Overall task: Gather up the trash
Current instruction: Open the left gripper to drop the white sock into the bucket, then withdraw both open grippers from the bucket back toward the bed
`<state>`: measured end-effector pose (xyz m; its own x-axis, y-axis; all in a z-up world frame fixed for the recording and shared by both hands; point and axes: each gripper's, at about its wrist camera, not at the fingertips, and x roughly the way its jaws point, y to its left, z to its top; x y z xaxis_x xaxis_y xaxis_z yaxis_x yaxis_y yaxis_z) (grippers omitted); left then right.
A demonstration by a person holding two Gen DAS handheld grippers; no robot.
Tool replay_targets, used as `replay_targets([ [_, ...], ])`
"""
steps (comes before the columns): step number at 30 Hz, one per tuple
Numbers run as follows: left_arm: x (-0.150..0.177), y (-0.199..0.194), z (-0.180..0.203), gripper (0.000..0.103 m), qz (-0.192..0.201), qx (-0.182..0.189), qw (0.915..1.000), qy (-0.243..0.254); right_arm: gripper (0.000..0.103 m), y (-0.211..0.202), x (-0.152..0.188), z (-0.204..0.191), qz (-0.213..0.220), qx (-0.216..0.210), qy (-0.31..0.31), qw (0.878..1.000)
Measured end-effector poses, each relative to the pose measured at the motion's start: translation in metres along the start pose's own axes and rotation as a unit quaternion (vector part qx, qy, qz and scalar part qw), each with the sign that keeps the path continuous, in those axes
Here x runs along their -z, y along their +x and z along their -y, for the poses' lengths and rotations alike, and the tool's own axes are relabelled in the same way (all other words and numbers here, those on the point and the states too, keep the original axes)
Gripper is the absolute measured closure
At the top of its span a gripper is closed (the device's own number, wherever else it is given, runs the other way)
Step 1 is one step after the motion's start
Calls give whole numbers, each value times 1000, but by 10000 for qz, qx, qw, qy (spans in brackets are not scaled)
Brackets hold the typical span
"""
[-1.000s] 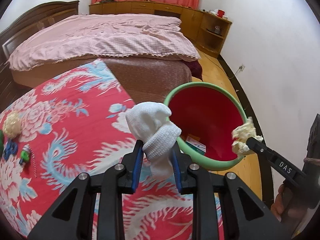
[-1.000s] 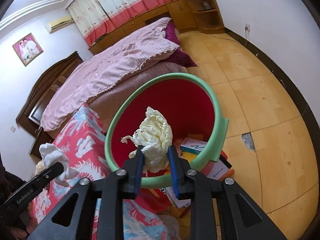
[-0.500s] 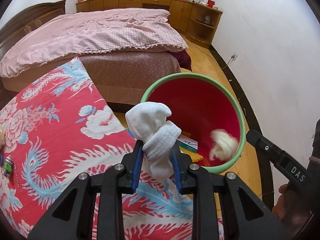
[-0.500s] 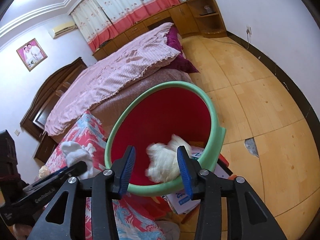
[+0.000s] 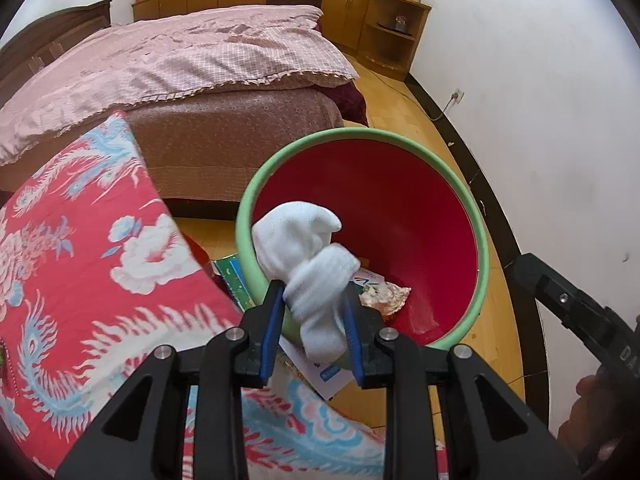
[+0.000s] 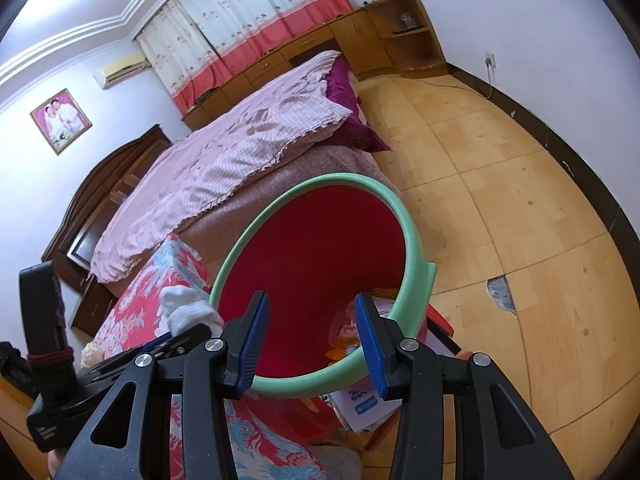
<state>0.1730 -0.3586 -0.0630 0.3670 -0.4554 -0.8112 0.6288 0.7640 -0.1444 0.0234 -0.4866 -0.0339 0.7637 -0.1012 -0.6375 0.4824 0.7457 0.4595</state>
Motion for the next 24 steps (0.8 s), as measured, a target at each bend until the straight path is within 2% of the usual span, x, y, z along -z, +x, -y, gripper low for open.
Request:
replay_targets([
  [2, 0, 2, 1, 75, 13, 31, 10000, 11, 58, 0, 0, 1, -5, 5, 25, 10000],
  [5, 0, 3, 3, 66, 23, 66, 10000, 19, 58, 1, 0, 3, -22, 17, 58, 10000],
  [8, 0, 0, 3, 62, 70, 54, 10000, 8, 58, 0, 1, 4, -40, 20, 54, 10000],
  [20, 8, -25, -13, 62, 197, 7, 9994, -301, 57, -5, 5, -7, -100, -33, -93, 9999],
  [24, 12, -38, -19, 62, 281, -41, 9988, -390, 51, -8, 7, -13, -112, -44, -163, 9998],
])
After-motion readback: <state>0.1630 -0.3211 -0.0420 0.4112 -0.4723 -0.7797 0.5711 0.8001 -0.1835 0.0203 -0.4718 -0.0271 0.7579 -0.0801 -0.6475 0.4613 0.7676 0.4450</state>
